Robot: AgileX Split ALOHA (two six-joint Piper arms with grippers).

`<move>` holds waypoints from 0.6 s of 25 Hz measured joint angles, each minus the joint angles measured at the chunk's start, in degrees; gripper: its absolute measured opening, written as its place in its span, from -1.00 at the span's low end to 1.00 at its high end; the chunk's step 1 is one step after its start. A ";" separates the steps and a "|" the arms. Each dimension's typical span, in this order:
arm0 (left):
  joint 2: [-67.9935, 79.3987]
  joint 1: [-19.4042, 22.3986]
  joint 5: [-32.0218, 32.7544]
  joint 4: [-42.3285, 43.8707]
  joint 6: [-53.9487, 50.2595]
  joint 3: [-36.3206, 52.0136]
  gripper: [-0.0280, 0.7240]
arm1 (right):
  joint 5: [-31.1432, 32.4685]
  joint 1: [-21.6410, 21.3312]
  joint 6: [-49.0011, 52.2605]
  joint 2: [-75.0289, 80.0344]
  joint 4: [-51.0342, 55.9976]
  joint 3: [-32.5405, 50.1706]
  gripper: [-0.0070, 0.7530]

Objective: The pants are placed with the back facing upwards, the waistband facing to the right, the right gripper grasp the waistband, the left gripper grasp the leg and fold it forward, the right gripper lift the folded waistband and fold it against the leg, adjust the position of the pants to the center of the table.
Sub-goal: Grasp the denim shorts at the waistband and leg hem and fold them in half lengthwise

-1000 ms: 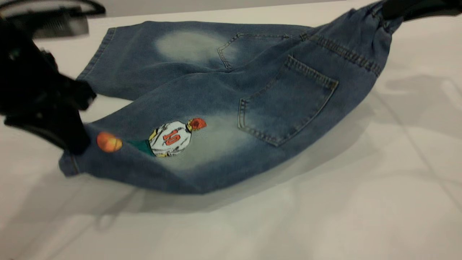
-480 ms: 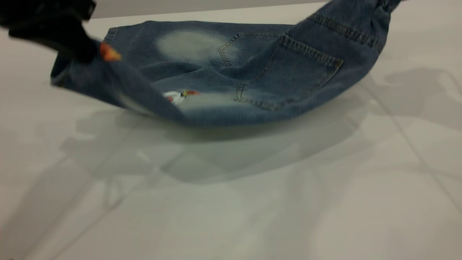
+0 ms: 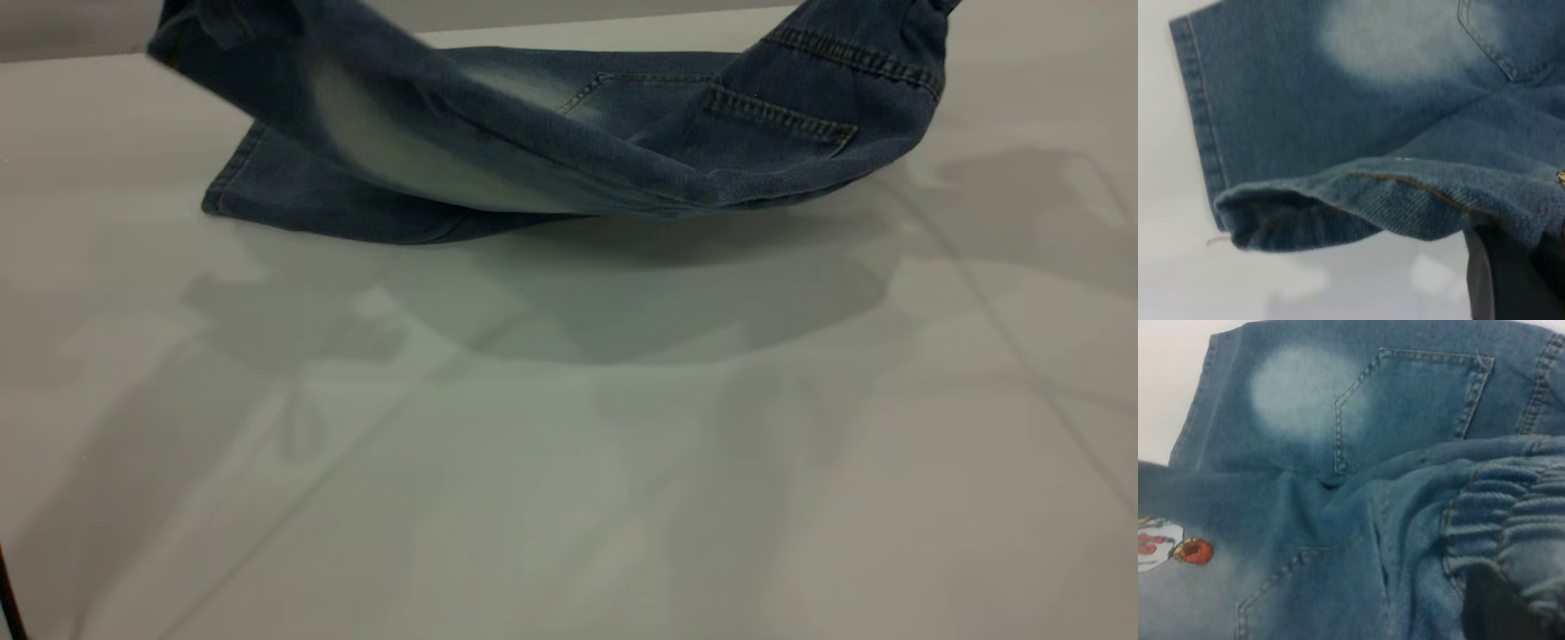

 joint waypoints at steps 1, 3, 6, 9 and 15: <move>0.67 0.05 -0.09 0.00 -0.04 -0.73 -0.74 | 0.61 0.00 0.00 0.80 0.00 -0.69 -0.89; 2.74 0.05 -0.76 0.00 -0.04 -2.73 -0.74 | 1.75 0.00 0.00 2.08 0.00 -1.93 -0.89; 6.47 0.08 -0.82 0.97 -0.04 -5.92 -0.74 | 2.05 0.00 0.02 3.55 0.49 -3.61 -0.89; 10.32 0.20 -0.53 2.69 -0.04 -9.75 -0.74 | 2.05 0.00 0.02 4.59 0.49 -5.25 -0.89; 16.11 2.61 3.53 4.18 -0.07 -17.56 -0.74 | 2.17 0.07 0.02 5.72 0.44 -8.39 -0.89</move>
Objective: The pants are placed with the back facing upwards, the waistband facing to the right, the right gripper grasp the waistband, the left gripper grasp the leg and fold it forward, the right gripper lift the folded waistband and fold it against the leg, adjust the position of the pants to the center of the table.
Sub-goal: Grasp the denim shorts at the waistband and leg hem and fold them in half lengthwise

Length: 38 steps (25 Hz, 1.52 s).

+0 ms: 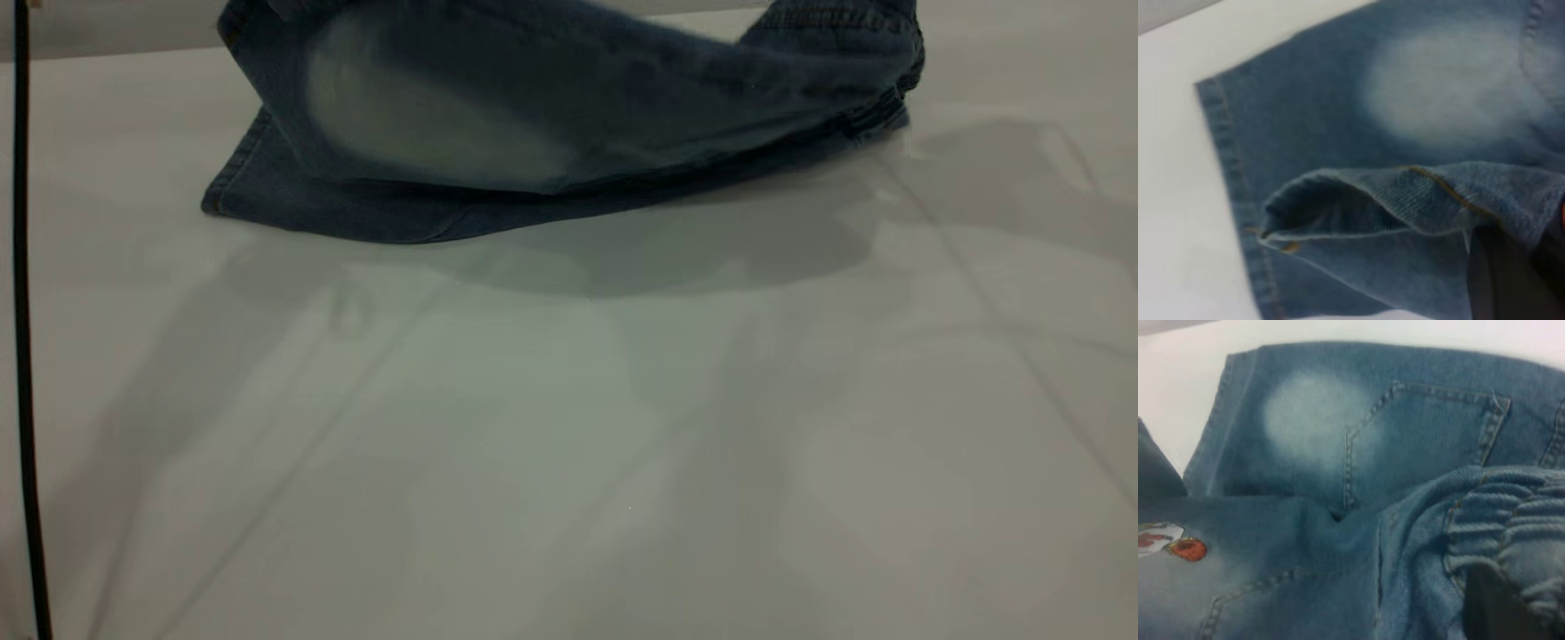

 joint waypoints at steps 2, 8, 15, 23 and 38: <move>0.82 0.97 0.10 0.23 -0.13 -1.72 -0.74 | -0.08 0.00 0.05 0.86 0.00 -0.93 -0.89; 2.68 3.85 0.77 0.11 -0.24 -3.33 -0.74 | 1.41 0.00 0.95 5.46 0.01 -5.41 -0.89; 5.88 4.86 0.59 0.38 -0.25 -4.99 -0.74 | 2.24 0.00 1.08 10.61 -0.04 -9.89 -0.89; 10.53 4.86 1.78 6.01 -4.52 -9.57 -0.74 | 2.08 0.00 1.14 13.58 -0.06 -13.52 -0.89; 12.18 4.81 2.94 9.28 -6.09 -11.51 -0.74 | -0.90 -0.01 0.71 13.53 0.09 -13.78 -0.13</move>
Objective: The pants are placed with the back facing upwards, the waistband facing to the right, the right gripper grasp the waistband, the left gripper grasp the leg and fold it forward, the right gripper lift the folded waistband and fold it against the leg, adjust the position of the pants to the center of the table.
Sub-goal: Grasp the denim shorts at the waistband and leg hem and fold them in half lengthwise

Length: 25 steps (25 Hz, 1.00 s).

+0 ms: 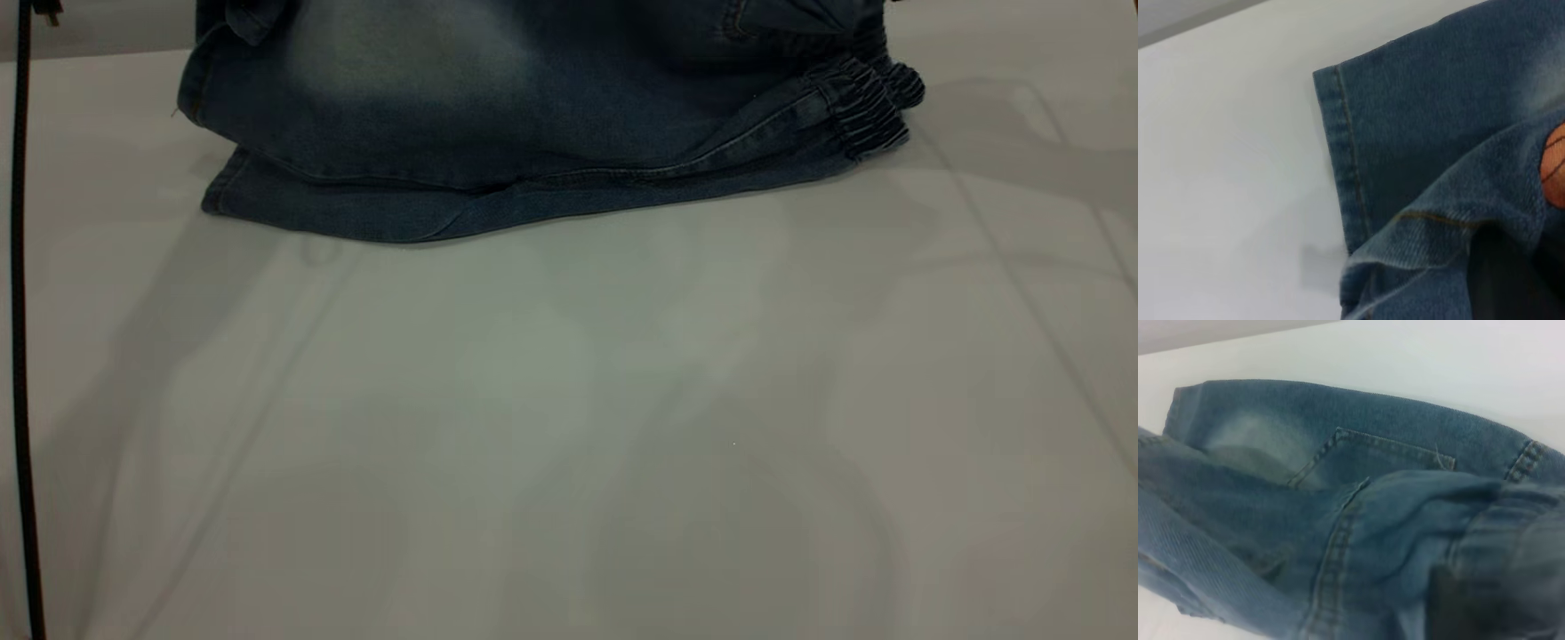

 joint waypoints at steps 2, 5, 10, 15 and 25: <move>0.00 0.00 0.00 0.00 0.00 0.00 -0.74 | -0.60 0.00 0.15 0.00 0.05 0.00 0.14; 0.00 0.00 -0.22 -0.05 0.00 0.00 -0.74 | -2.46 0.00 0.63 0.00 0.16 0.00 0.40; 0.00 -0.05 -0.26 -0.05 0.25 0.00 -0.74 | -4.12 0.00 0.81 -0.06 0.16 0.00 0.50; 0.00 -0.05 0.01 -0.10 0.30 0.00 -0.63 | -4.44 -0.27 0.81 -0.06 0.16 0.00 0.51; 0.00 -0.05 -1.17 -0.17 0.30 0.00 0.23 | 2.83 -4.33 7.50 -0.06 -0.09 0.00 0.51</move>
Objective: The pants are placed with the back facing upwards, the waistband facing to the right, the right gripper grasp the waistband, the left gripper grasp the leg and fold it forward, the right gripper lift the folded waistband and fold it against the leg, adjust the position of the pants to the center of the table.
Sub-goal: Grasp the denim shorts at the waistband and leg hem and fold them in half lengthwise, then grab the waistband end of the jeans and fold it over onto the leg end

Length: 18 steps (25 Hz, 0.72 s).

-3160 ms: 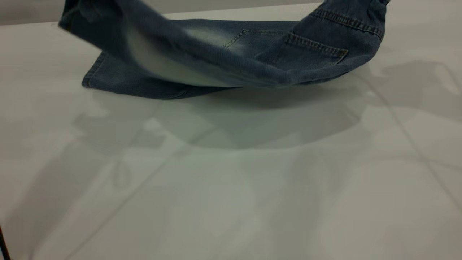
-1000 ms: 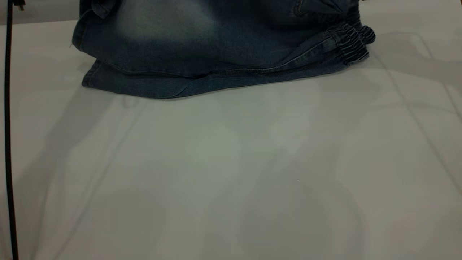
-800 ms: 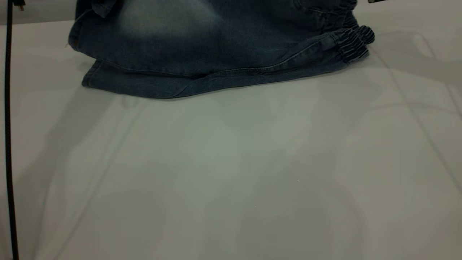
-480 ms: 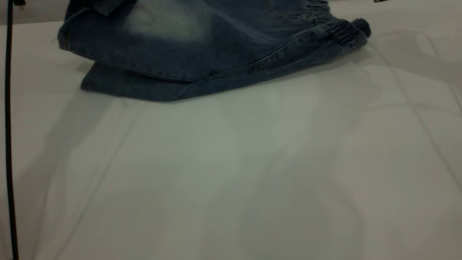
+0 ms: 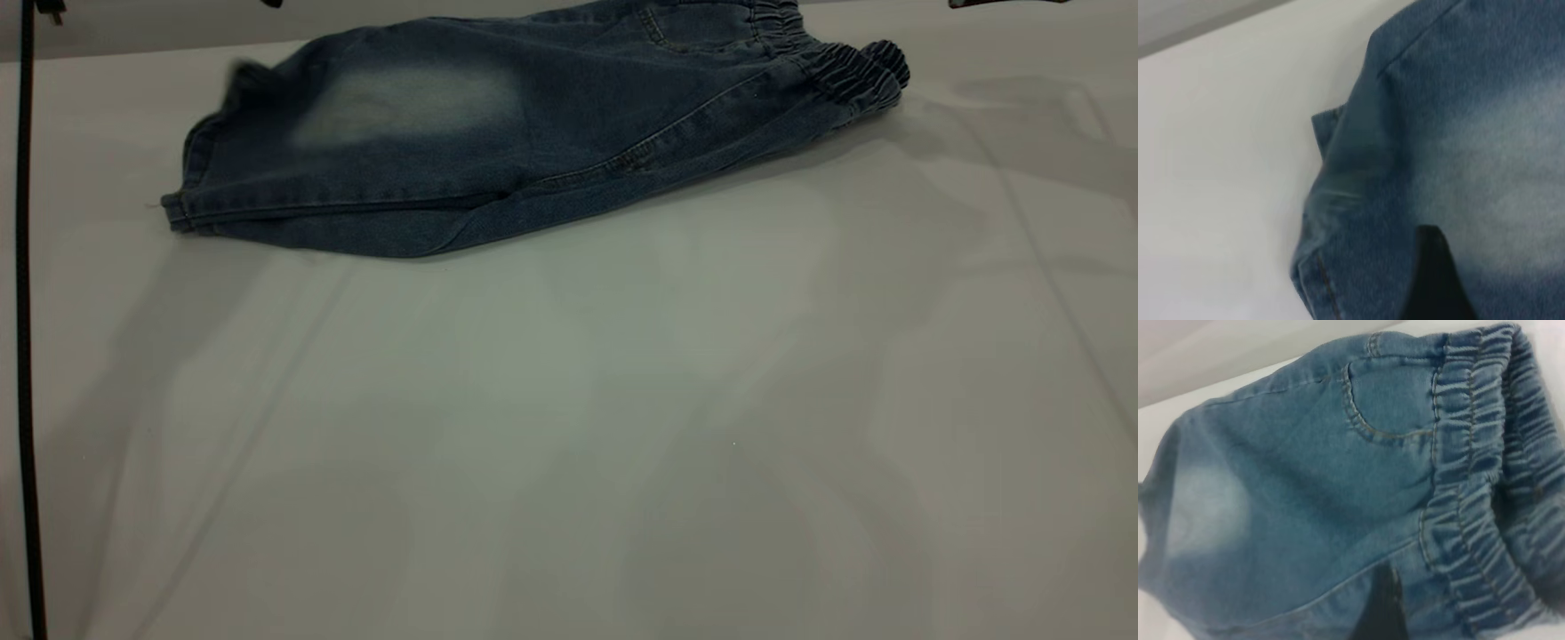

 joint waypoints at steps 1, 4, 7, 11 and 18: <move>0.00 0.00 -0.20 -0.05 0.00 0.00 0.26 | 1.33 -0.51 0.63 0.00 0.00 0.00 0.51; -0.19 0.00 -0.13 -1.03 -0.25 -0.11 0.30 | 3.46 -1.10 0.91 0.00 -0.41 0.00 0.51; -0.29 0.00 0.86 -3.09 -0.30 -1.08 0.30 | 5.48 -1.45 1.74 1.31 -0.67 0.00 0.51; -0.42 0.00 1.92 -5.12 -0.29 -1.96 0.30 | 8.44 -2.20 2.04 5.27 0.91 0.00 0.51; -0.48 0.00 1.67 -4.81 -0.04 -1.96 0.30 | 12.12 -2.53 -1.17 11.27 5.46 0.00 0.51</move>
